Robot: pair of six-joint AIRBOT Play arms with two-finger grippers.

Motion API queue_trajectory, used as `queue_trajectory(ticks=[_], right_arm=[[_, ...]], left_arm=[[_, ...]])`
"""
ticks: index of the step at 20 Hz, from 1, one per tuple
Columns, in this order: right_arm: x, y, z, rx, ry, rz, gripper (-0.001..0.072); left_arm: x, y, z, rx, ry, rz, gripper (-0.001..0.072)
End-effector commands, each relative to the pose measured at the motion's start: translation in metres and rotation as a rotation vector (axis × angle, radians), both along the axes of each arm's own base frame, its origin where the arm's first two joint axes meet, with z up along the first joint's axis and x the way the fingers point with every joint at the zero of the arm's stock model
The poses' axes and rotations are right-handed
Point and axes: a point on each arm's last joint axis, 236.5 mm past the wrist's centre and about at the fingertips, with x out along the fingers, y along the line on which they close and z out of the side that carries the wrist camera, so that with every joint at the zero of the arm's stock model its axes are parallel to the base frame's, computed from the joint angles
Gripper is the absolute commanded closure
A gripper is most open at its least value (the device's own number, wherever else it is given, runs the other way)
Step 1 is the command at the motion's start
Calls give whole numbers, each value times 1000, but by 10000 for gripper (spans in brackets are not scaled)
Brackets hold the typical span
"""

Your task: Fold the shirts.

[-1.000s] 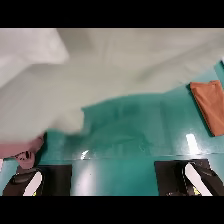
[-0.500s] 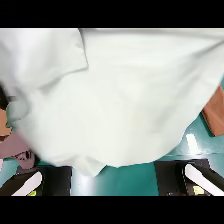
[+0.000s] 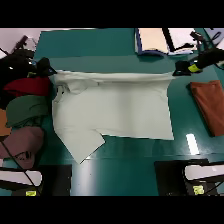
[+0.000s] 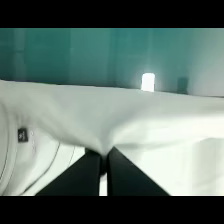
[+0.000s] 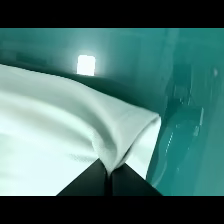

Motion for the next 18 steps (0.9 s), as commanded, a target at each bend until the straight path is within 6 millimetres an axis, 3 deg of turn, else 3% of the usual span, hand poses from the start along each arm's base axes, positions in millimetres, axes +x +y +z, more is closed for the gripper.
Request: queue_trajectory(ticks=[1, 3, 5, 8, 12, 15, 17, 18], right_arm=[[48, 7, -7, 1, -56, 3, 696], [54, 6, 5, -6, -80, 9, 696], [42, 1, 3, -30, -41, 18, 696], [15, -8, -22, -78, 40, 15, 696], [-23, -1, -68, -50, 159, 10, 695], [-47, 3, -97, -36, 250, 13, 695], [-50, 12, -99, 7, 263, 10, 688], [-47, 18, -96, 36, 252, 6, 582]], left_arm=[[25, 0, -24, -40, -18, 32, 687], [18, -2, -20, -4, -19, -37, 687], [-3, 0, -34, 54, 55, -105, 686], [-32, 10, -69, 213, 171, -186, 687], [-45, -9, -98, 236, 207, -223, 686], [-53, -12, -109, 245, 231, -233, 686], [-58, -5, -111, 269, 258, -232, 676], [-60, -1, -112, 287, 273, -222, 410]])
